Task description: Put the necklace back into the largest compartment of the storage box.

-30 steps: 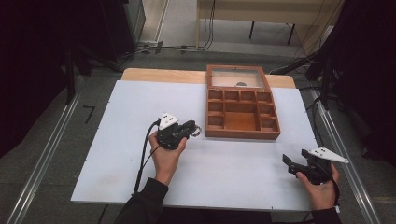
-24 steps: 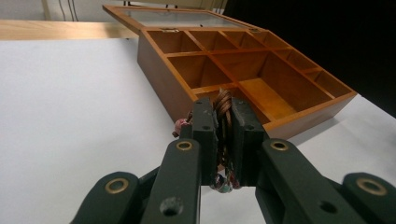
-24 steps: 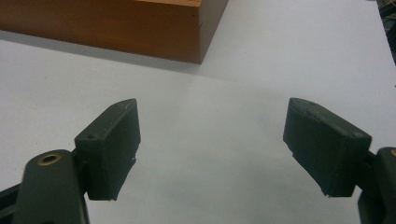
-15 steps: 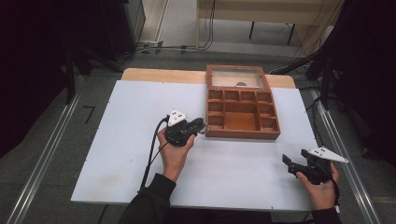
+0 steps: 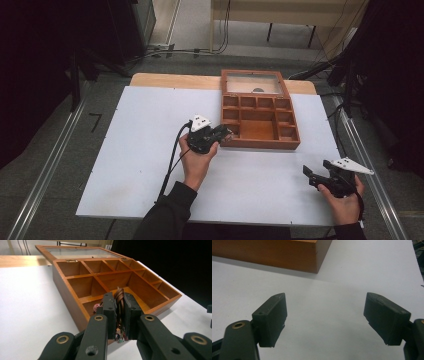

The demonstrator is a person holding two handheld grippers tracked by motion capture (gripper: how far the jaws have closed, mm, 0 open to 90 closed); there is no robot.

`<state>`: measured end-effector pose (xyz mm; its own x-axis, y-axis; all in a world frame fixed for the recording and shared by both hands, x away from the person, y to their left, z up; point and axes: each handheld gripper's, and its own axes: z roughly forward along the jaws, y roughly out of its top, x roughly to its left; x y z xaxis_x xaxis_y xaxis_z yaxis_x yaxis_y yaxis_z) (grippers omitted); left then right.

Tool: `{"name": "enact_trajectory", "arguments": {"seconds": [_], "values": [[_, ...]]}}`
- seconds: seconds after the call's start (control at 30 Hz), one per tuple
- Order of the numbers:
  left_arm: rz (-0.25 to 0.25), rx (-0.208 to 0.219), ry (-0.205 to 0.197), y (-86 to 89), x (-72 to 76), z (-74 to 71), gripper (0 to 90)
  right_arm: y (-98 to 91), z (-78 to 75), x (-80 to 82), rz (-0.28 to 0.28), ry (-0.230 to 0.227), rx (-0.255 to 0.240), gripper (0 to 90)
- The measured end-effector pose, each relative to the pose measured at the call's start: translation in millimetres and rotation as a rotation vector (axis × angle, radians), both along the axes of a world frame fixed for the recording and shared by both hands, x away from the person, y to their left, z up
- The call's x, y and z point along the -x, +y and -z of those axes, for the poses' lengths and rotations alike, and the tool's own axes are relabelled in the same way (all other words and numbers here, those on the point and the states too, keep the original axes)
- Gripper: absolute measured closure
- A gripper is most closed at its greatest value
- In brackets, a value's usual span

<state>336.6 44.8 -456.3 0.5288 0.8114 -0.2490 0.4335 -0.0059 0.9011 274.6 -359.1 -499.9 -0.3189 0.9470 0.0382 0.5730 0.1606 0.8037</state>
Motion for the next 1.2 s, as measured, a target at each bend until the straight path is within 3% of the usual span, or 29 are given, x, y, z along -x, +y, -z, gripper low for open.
{"name": "enact_trajectory", "arguments": {"seconds": [0.7, 1.2], "values": [[0.030, -0.006, -0.008, -32.0, -19.3, -7.4, 82.8, -0.9, -0.3, 0.2, -0.003, -0.001, -0.006, 17.9], [0.048, -0.019, 0.008, -56.6, -33.1, -2.0, 82.8, -0.8, -0.2, 0.0, -0.005, -0.002, -0.003, 17.9]]}}
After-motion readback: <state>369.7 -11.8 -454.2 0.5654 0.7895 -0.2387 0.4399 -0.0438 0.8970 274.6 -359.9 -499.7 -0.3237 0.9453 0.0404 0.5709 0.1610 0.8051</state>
